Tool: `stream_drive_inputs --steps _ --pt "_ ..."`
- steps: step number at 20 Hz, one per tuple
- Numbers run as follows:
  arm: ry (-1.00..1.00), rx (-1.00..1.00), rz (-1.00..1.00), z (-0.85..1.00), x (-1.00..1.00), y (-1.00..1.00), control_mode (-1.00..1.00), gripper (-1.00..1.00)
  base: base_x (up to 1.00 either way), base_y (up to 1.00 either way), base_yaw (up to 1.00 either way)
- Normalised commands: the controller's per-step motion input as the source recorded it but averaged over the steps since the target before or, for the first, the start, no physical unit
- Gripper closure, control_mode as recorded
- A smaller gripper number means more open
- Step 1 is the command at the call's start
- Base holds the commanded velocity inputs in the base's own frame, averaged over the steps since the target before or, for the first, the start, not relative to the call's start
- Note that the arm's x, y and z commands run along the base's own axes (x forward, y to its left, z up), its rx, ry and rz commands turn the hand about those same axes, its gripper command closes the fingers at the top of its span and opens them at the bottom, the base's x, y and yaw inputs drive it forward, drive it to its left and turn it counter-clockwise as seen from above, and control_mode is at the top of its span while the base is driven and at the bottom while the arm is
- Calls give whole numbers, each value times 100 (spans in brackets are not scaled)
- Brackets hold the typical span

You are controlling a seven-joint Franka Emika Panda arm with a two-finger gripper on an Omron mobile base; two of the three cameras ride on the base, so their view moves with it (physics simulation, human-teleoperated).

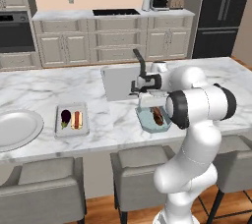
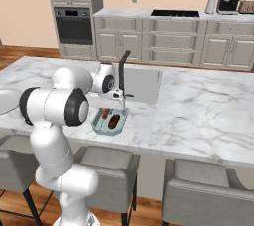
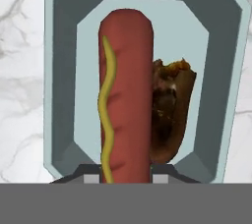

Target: Place one cooked food and one vegetable from the large plate to each tupperware container.

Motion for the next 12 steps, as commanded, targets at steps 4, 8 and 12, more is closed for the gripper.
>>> stream_drive_inputs --steps 4,8,12 --pt "8 0 0 -7 0 30 -100 100 0 0 0" --pt "4 0 0 -33 9 6 -100 100 0 0 0" --pt "0 0 1 -34 37 -16 -100 100 0 0 0"
